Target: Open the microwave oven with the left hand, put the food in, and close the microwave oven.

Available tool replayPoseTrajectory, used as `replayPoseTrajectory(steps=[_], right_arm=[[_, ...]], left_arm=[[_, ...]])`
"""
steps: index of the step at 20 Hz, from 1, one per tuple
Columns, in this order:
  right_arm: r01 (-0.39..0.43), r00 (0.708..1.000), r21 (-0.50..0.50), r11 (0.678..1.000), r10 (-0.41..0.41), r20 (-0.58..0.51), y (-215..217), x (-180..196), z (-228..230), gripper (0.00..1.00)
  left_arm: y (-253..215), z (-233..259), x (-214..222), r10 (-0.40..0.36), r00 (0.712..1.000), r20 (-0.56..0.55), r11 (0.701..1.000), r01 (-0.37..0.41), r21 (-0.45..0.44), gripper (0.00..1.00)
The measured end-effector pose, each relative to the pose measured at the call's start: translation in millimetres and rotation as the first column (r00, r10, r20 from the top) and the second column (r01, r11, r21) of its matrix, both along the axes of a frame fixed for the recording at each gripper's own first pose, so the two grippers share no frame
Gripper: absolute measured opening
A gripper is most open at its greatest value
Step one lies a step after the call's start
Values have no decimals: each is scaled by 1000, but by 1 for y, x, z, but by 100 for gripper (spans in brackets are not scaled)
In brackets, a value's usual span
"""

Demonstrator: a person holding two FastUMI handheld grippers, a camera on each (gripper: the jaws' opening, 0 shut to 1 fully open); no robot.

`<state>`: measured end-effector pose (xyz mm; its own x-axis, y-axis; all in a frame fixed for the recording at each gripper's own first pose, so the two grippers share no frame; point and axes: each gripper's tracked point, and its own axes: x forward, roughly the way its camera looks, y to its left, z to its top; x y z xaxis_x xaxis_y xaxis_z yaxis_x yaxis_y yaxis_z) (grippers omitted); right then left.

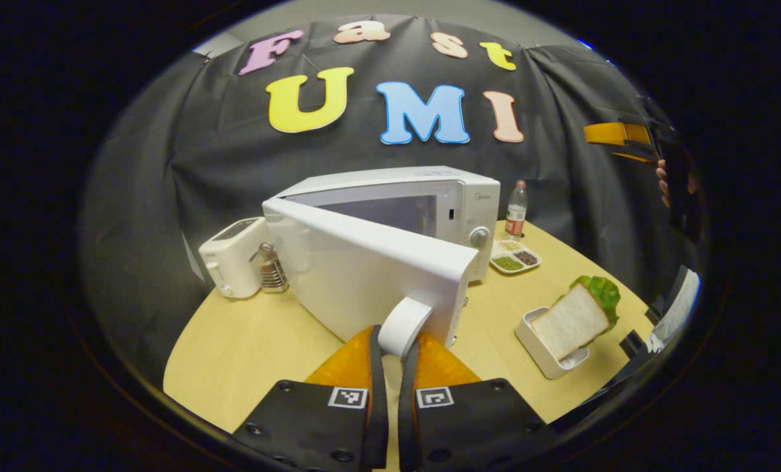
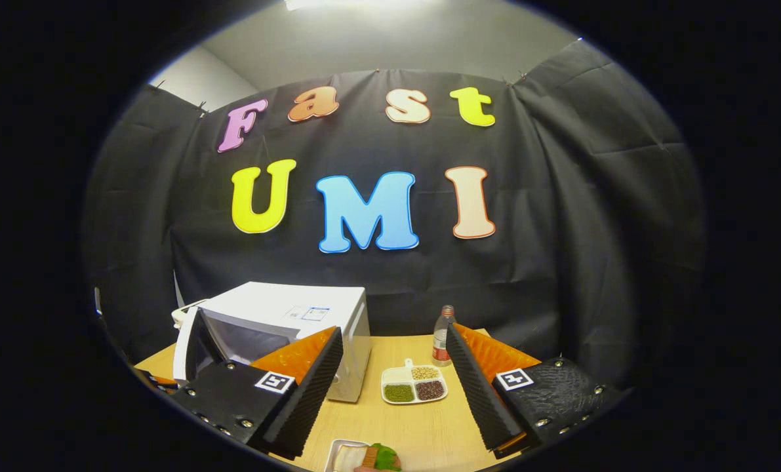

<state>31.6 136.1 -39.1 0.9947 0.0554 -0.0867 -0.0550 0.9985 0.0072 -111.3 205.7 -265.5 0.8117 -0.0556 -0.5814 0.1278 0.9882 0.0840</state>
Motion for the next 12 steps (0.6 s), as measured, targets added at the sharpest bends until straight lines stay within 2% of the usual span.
replayPoseTrajectory(steps=[12], right_arm=[[-85,995,-66,994,82,-58,48,-12,-22,96]], left_arm=[[132,10,-54,-32,999,-41,999,33,24,14]])
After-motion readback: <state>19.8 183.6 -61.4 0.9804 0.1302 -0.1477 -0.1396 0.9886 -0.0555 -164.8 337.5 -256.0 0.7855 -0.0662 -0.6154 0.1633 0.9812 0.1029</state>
